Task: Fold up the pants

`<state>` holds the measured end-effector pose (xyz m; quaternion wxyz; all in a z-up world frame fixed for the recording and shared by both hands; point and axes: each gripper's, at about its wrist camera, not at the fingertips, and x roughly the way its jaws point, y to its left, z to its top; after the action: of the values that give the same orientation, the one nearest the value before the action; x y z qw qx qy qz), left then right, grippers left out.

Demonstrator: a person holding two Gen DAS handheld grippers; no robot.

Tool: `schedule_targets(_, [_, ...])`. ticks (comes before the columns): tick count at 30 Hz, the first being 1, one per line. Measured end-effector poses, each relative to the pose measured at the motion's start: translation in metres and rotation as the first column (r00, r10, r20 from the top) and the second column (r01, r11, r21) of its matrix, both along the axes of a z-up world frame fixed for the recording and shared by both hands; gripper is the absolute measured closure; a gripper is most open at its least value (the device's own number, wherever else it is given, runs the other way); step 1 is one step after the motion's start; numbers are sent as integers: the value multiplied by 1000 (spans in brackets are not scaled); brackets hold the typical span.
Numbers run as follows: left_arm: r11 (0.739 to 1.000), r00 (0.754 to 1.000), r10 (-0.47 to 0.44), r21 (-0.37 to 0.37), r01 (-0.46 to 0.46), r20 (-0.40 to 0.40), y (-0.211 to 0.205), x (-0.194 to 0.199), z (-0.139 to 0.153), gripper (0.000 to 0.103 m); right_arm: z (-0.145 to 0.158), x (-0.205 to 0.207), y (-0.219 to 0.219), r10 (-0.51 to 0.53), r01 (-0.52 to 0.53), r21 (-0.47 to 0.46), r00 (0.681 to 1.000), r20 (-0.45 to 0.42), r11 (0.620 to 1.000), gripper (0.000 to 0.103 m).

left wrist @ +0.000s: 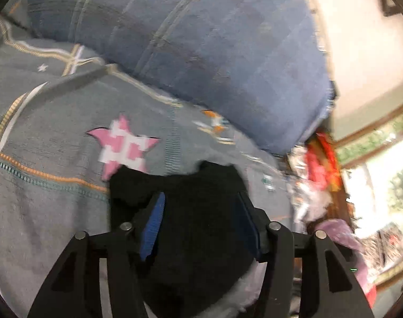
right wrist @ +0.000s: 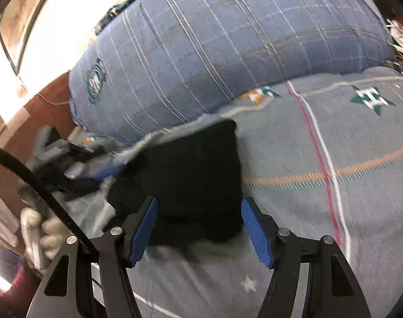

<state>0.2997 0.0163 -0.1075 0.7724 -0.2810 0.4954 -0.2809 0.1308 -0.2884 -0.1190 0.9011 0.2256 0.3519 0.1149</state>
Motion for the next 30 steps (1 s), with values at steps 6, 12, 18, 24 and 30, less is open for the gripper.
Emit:
schedule_targets(6, [999,999,19,47,-21,26,-3,1,-11,51,-26,45,17,54,-53,15,995,-82,998,27])
schedule_targets(12, [997,997,14,74,-20,76,14,-16,3,51,-22,30,20,3,-5,-35,998,-66,999,23])
schedule_targets(18, [999,982,35,-14,-33,184,19,-56,51,46,-6,-26,5,-68,67,-62,998,-12,996,23])
schedule_targets(24, [995,980,-60,90,43,189,-35,-55,39,36,-7,-61,-4,-103,102,-51,995,-16,993,23])
schedule_targets(30, [998,996,-5,68,-1,86,-26,-45,-3,37,-13,-72,-7,-120,119,-45,992,-39,992,23])
